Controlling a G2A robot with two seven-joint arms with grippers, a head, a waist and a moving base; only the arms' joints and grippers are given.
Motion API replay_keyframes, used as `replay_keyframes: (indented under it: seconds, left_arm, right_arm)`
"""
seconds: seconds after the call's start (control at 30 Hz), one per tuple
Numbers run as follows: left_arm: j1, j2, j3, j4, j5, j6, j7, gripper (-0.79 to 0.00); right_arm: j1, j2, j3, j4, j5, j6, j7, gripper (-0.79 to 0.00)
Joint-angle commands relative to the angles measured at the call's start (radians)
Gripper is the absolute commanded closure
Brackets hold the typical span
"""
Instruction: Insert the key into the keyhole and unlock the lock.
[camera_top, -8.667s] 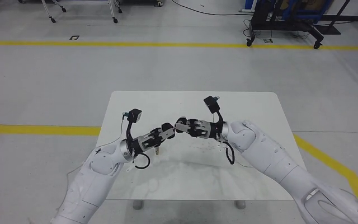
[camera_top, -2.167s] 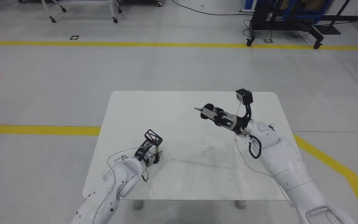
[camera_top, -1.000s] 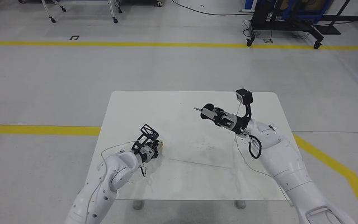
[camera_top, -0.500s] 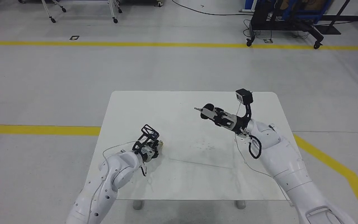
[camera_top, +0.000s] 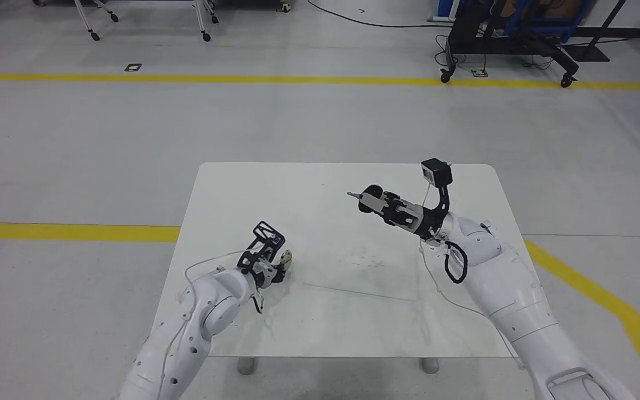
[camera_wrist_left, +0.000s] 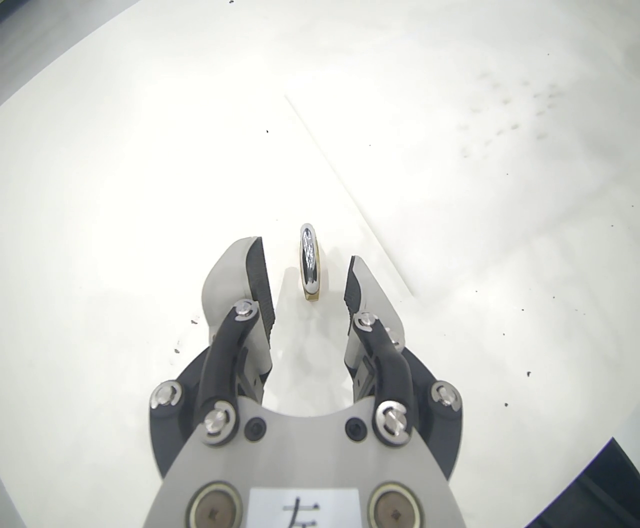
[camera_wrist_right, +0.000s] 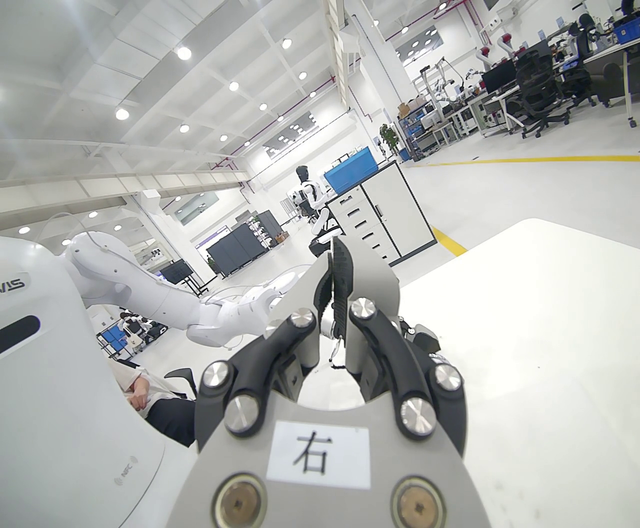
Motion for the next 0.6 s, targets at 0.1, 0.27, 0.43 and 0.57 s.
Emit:
replay_keyframes:
  seconds: [0.1,0.27,0.43,0.57]
  left_arm:
    - [-0.011,-0.003,0.004,0.013,-0.007,-0.002,0.007,-0.259]
    - [-0.022,-0.004,0.006,0.033,-0.005,0.002,0.007,0.0]
    - [-0.026,-0.006,0.006,0.048,0.003,0.011,0.031,0.0]
    - [-0.024,-0.007,0.003,0.053,-0.002,0.012,0.053,0.0]
  right_arm:
    - [0.0,0.0,0.0,0.0,0.0,0.0,0.0,0.0]
    - [0.0,0.0,0.0,0.0,0.0,0.0,0.0,0.0]
    - [0.0,0.0,0.0,0.0,0.0,0.0,0.0,0.0]
    - [0.0,0.0,0.0,0.0,0.0,0.0,0.0,0.0]
